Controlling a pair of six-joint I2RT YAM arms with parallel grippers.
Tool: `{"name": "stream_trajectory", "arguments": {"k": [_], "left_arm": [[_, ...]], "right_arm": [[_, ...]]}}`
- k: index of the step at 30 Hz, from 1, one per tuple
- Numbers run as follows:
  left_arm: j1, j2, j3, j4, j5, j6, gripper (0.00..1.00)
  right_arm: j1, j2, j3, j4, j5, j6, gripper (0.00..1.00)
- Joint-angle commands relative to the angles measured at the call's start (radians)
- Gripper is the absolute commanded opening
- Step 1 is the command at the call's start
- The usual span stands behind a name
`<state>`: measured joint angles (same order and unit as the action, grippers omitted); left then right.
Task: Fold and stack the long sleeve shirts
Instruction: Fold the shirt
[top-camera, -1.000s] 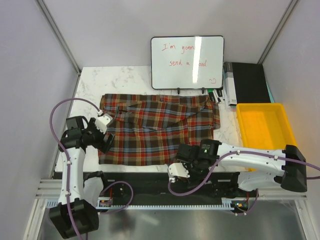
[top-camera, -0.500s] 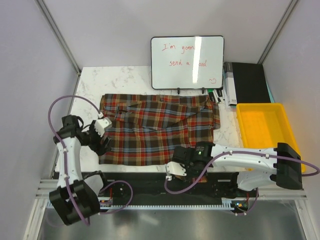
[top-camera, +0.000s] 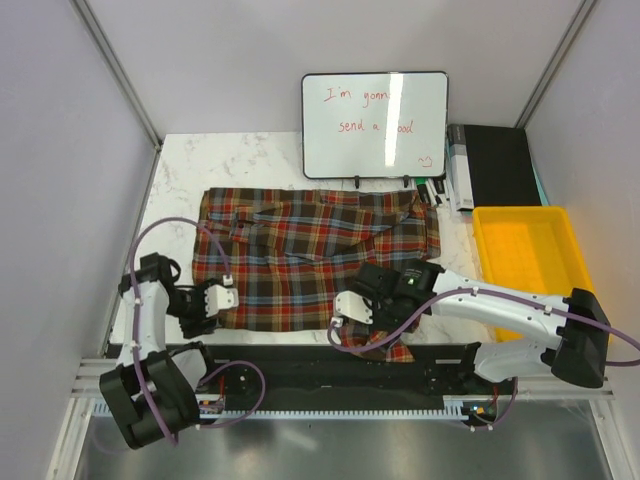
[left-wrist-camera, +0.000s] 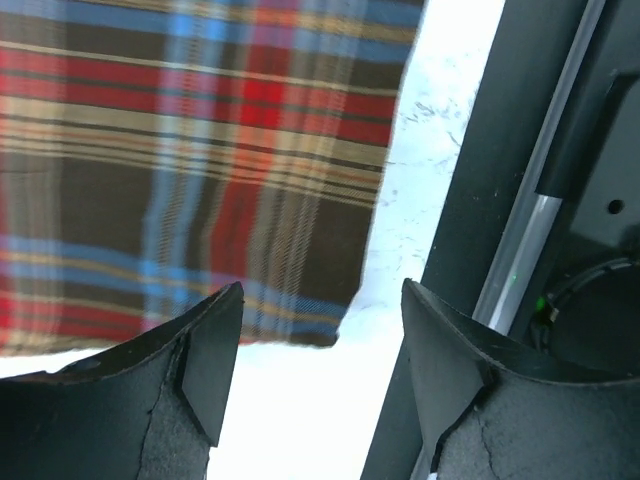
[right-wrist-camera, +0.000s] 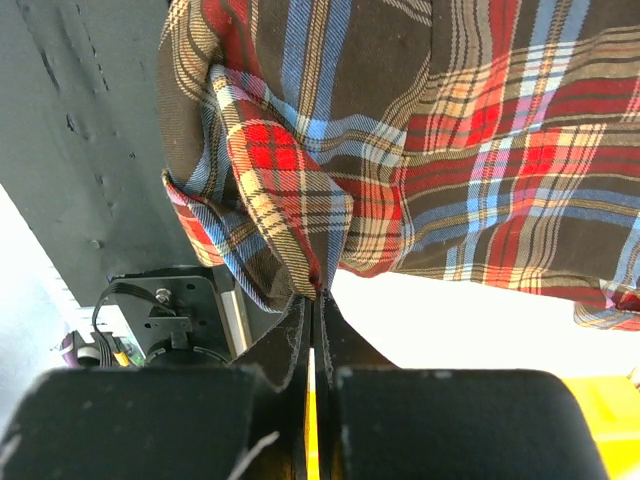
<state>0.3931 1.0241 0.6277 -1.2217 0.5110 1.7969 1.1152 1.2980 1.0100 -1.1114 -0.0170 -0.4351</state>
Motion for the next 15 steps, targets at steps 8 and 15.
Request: {"name": "stream_trajectory", "arguments": {"k": [8, 15], "left_arm": [[0.009, -0.006, -0.163, 0.269, -0.104, 0.148, 0.65], [0.007, -0.065, -0.177, 0.265, -0.12, 0.19, 0.42]], "right_arm": [[-0.044, -0.057, 0.029, -0.024, 0.02, -0.01, 0.0], [-0.086, -0.083, 0.038, -0.038, 0.02, -0.017, 0.0]]}}
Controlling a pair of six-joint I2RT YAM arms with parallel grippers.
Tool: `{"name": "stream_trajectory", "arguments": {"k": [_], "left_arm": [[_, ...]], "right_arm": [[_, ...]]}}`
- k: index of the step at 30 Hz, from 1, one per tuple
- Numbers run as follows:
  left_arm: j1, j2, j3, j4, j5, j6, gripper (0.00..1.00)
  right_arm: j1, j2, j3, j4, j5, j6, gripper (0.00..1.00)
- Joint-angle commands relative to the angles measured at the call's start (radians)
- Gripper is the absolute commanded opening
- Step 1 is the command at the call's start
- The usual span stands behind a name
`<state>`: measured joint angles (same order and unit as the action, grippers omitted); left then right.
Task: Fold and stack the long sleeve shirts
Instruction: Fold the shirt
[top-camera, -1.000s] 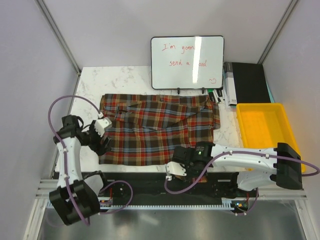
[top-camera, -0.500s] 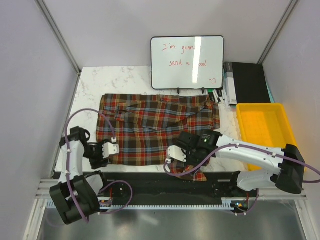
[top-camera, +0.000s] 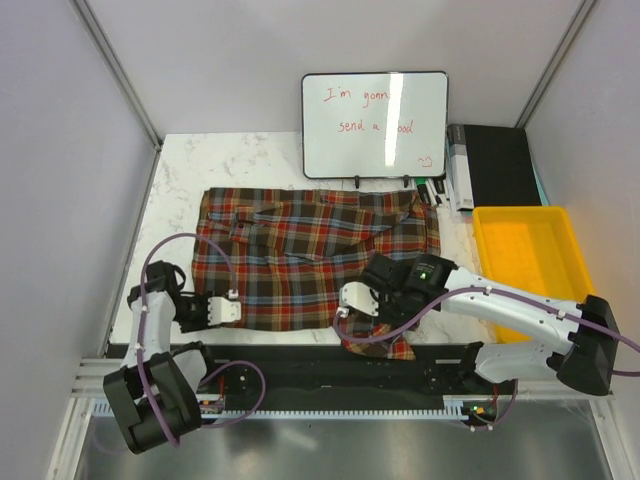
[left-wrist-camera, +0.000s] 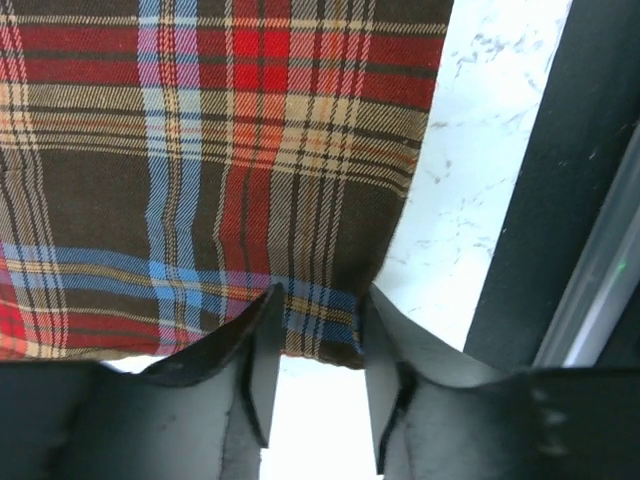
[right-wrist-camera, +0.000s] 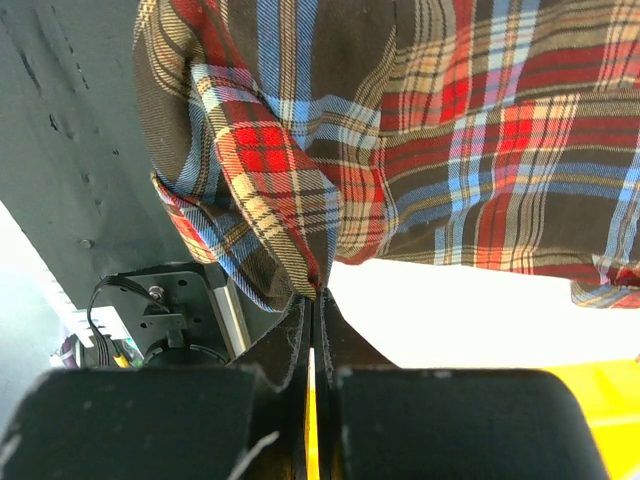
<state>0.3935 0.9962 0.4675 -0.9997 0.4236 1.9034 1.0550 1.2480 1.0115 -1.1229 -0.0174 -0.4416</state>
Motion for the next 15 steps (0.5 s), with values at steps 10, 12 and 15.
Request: {"name": "stream_trajectory", "arguments": {"k": [10, 12, 15], "left_arm": [[0.007, -0.067, 0.068, -0.114, -0.022, 0.089, 0.3], [0.007, -0.073, 0.06, -0.126, -0.023, 0.092, 0.21], [0.007, -0.079, 0.059, -0.128, -0.013, 0.097, 0.02]], "right_arm": [[-0.053, -0.064, 0.047, -0.037, 0.033, -0.019, 0.0], [-0.061, -0.068, 0.053, -0.04, 0.031, -0.019, 0.0], [-0.072, -0.073, 0.061, -0.04, 0.063, -0.034, 0.0]]}}
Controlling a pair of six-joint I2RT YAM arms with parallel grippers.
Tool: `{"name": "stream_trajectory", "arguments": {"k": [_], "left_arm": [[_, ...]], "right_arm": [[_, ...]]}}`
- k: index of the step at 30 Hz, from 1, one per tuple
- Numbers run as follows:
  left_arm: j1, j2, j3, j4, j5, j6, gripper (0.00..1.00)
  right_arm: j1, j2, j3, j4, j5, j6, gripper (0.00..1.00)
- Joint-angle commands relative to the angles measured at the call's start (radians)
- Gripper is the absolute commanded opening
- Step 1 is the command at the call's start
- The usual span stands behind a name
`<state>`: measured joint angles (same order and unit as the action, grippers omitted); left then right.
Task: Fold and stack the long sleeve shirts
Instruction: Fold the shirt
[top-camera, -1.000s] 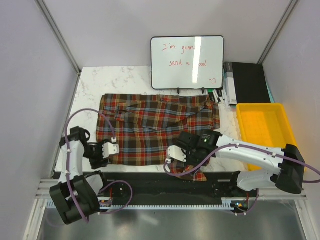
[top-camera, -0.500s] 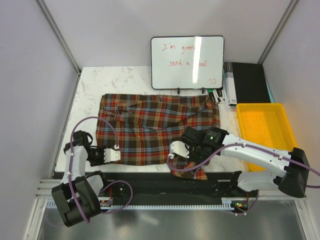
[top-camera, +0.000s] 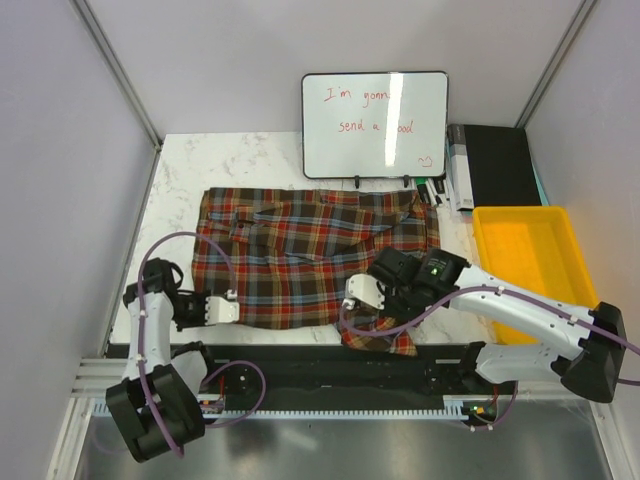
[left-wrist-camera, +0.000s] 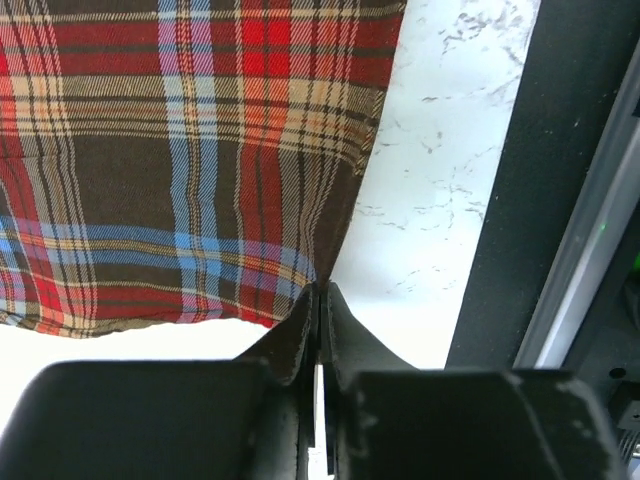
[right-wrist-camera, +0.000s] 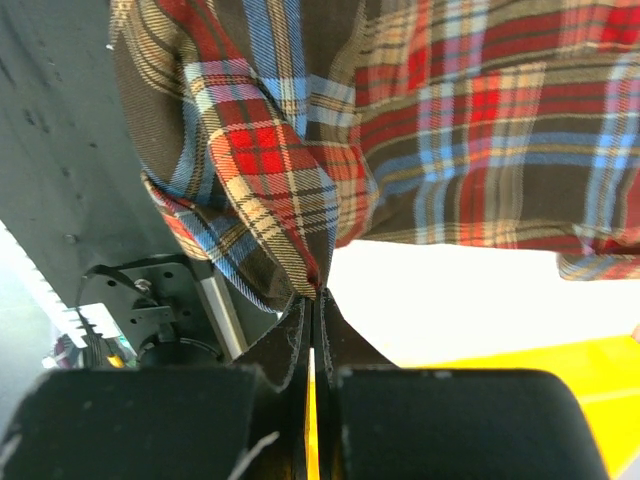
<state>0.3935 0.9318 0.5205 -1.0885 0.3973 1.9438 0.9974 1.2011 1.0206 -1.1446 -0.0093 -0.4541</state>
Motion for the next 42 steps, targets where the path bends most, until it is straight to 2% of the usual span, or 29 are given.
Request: {"name": "stream_trajectory", "arguments": {"k": [1, 3, 11, 16, 26, 30, 42], "left_arm": [[0.007, -0.011, 0.027, -0.037, 0.037, 0.032, 0.02], [0.007, 0.019, 0.061, -0.037, 0.055, 0.006, 0.02], [0.007, 0.239, 0.354, -0.013, 0.19, -0.215, 0.02], [0.001, 0.351, 0.473, 0.028, 0.225, -0.319, 0.02], [-0.087, 0.509, 0.585, 0.2, 0.196, -0.485, 0.02], [-0.125, 0.565, 0.61, 0.262, 0.157, -0.534, 0.02], [-0.139, 0.664, 0.632, 0.312, 0.094, -0.571, 0.02]], "right_arm": [[-0.019, -0.029, 0.058, -0.015, 0.068, -0.029, 0.0], [-0.039, -0.035, 0.085, -0.015, 0.083, -0.055, 0.0], [-0.206, 0.037, 0.233, -0.006, 0.127, -0.194, 0.0], [-0.331, 0.161, 0.381, 0.003, 0.097, -0.306, 0.0], [-0.465, 0.379, 0.565, 0.023, 0.069, -0.437, 0.0], [-0.491, 0.443, 0.591, 0.06, 0.08, -0.466, 0.0], [-0.52, 0.578, 0.63, 0.126, 0.083, -0.495, 0.0]]}}
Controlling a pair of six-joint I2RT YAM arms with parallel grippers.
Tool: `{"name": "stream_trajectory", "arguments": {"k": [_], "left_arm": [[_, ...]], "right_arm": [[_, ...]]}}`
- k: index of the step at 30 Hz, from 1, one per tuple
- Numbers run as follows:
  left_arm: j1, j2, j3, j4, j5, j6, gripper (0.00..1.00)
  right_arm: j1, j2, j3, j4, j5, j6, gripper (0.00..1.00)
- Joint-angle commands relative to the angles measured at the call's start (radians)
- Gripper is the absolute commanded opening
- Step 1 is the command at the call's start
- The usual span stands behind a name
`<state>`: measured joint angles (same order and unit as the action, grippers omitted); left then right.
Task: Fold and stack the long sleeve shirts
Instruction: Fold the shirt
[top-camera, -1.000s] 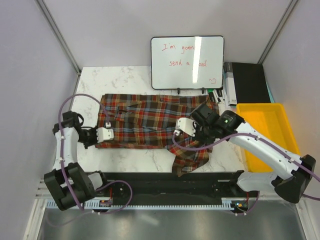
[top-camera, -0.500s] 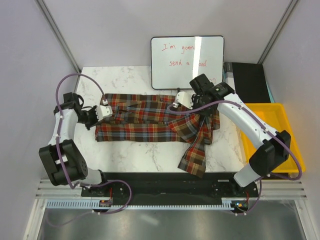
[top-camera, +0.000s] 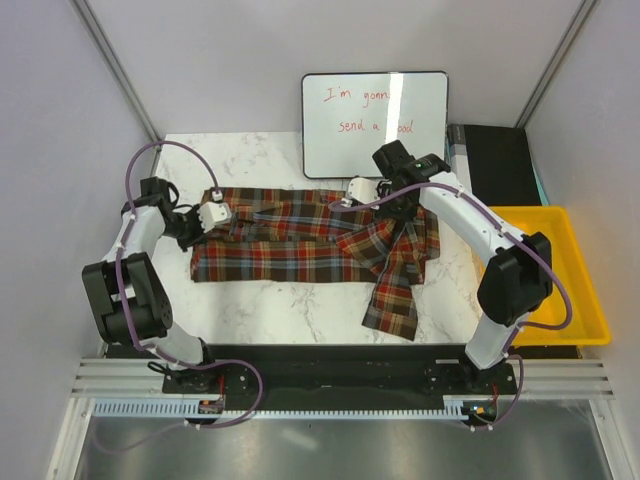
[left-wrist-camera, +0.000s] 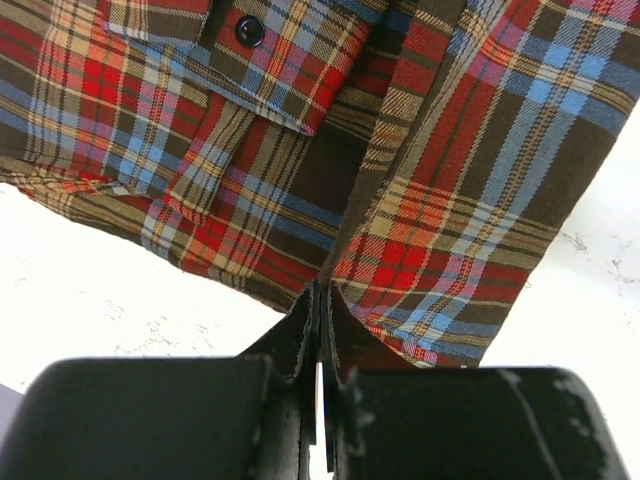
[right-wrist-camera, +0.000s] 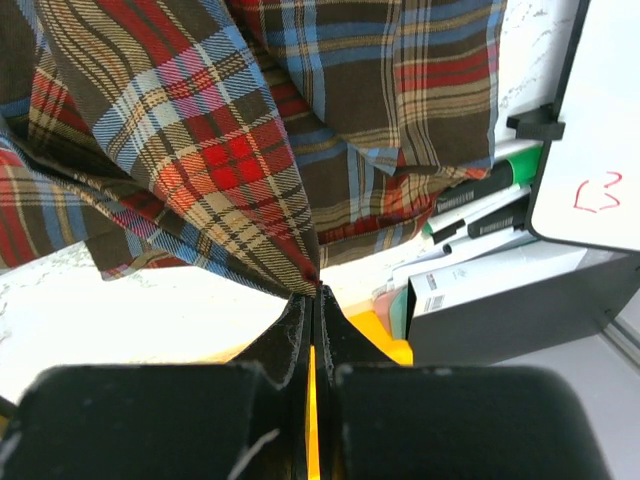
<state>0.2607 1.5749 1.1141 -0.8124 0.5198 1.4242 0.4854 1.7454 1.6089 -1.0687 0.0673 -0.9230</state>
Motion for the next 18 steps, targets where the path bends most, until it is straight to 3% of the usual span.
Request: {"name": "stream_trajectory", "arguments": {"k": [1, 18], "left_arm": [[-0.006, 0.023, 0.036, 0.041, -0.033, -0.051, 0.02], [-0.006, 0.063, 0.039, 0.09, -0.086, -0.077, 0.02]], "right_arm": [[-0.01, 0.042, 0.055, 0.055, 0.008, -0.027, 0.0], [-0.024, 0.154, 0.126, 0.084, 0.022, -0.05, 0.0]]}}
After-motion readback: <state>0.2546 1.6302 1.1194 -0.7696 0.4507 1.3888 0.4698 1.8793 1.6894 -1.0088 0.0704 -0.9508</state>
